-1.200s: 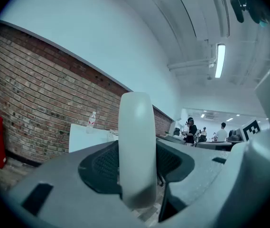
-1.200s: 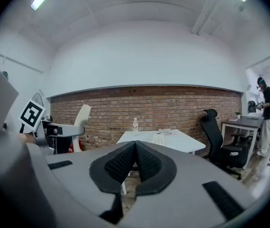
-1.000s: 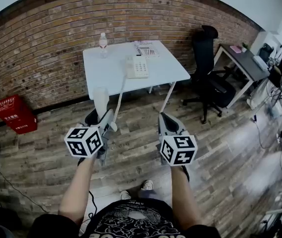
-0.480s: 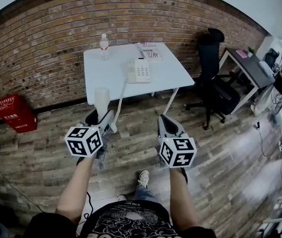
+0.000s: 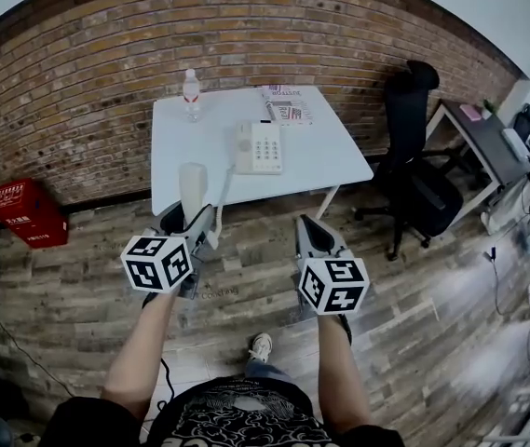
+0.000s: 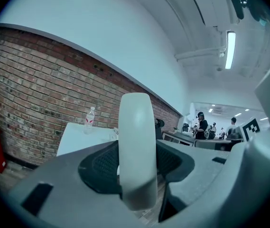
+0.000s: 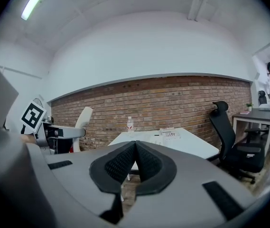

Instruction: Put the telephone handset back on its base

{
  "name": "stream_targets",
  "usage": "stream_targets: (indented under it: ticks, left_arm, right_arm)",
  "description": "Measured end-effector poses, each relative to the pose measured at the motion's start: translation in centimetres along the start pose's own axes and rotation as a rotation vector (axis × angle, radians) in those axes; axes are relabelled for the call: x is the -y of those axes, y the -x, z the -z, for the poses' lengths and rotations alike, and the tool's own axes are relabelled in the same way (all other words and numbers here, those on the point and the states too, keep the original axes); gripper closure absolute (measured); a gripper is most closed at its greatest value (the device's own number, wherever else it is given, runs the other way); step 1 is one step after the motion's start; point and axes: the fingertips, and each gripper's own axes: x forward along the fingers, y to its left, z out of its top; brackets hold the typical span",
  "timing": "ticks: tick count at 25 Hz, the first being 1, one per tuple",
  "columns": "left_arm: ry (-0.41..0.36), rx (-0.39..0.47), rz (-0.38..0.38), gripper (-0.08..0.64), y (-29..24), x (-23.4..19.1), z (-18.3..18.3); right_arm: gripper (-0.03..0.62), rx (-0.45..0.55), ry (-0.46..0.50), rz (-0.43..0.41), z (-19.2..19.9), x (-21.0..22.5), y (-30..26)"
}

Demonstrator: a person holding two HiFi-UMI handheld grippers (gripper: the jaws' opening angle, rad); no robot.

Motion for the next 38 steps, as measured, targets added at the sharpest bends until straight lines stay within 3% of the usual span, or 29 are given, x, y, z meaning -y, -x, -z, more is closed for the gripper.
stream_targets:
  ticks: [9,22,33,38]
  left_arm:
    - [0.003,-0.014,-0.048,0.341,-6.2,-0.6,-1.0]
    - [0.019,-0.030,-0.111,0.341,-11.1,-0.2,-0.8]
    - [0.019,-0.069,-0.118,0.341,-14.9,-1.0,-0.7]
    - [0.028,-0.128,-0.104,0.341,-18.2,-2.7,-0.1]
  right_arm:
    - [0.592,-0.012,0.004,-0.060,-1.6,4.4,-5.5]
    - [0.592,-0.028,0.012,-0.152,-2.1,8.1,-9.1]
    - [0.592,-0.029,0.016,-0.178,-2.6,9.4,-12.2]
    - [0.592,-0.034,0.023,-0.173,-2.8,9.8,-14.7]
